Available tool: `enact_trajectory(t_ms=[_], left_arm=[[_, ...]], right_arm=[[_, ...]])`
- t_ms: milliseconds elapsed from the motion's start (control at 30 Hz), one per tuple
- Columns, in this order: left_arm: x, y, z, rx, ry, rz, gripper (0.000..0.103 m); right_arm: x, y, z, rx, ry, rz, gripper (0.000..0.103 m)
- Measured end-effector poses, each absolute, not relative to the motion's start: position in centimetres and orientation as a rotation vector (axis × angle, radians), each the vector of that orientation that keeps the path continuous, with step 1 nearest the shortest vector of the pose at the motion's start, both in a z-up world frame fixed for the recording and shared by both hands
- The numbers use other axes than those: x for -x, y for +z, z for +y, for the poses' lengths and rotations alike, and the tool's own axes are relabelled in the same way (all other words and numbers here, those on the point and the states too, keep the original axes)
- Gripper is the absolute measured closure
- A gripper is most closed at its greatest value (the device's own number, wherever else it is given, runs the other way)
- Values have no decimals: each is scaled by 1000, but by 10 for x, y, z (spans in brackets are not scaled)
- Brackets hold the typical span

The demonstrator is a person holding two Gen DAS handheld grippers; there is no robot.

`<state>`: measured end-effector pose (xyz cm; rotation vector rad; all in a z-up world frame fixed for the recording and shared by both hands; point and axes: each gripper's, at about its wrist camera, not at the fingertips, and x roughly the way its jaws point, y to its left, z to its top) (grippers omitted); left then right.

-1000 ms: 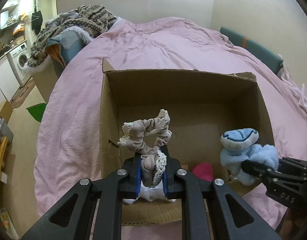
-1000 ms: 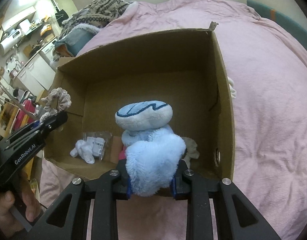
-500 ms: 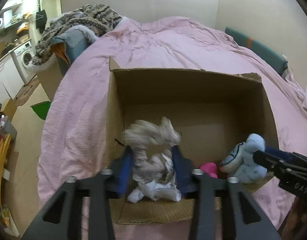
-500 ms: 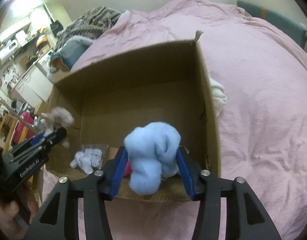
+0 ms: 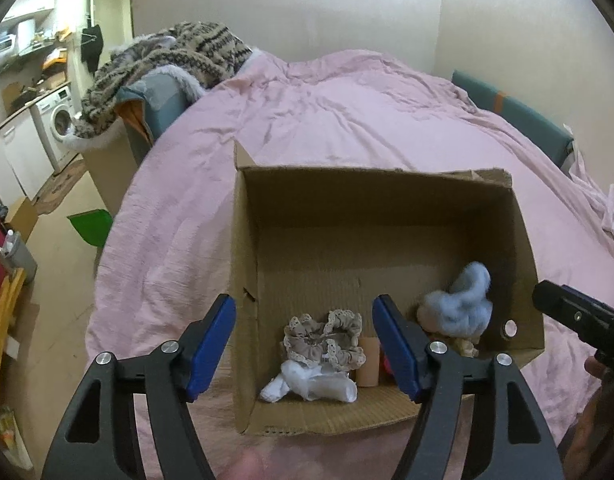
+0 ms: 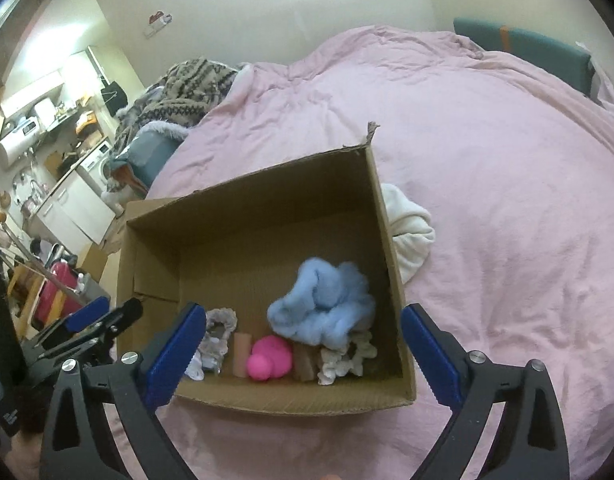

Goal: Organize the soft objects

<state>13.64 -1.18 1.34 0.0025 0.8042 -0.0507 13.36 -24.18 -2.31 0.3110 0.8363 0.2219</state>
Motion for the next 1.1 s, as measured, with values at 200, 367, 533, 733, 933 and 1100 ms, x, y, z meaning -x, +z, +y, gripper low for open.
enact_trajectory(t_ms=[200,367,533,733,933,1100], left_arm=[[-123,27,-4,44,-46,782,26],[-113,37,-2,34,-31,761,20],[-92,48,4,19,-32,736,13],[-71,53,10,42,-24,731,7],[-56,55,5,34,-20,732,2],[-39,58,7,41,0,726,2]], right_arm=[[-124,-15,-240,-307,216,822,0],[-112,-6,-239,-274,221,800,0],[-99,2,-242,-259,225,791,0],[-82,1,-243,-292,243,801,0],[-61,4,-241,-271,214,781,0],[-44,9,-236,-237,208,738,0]])
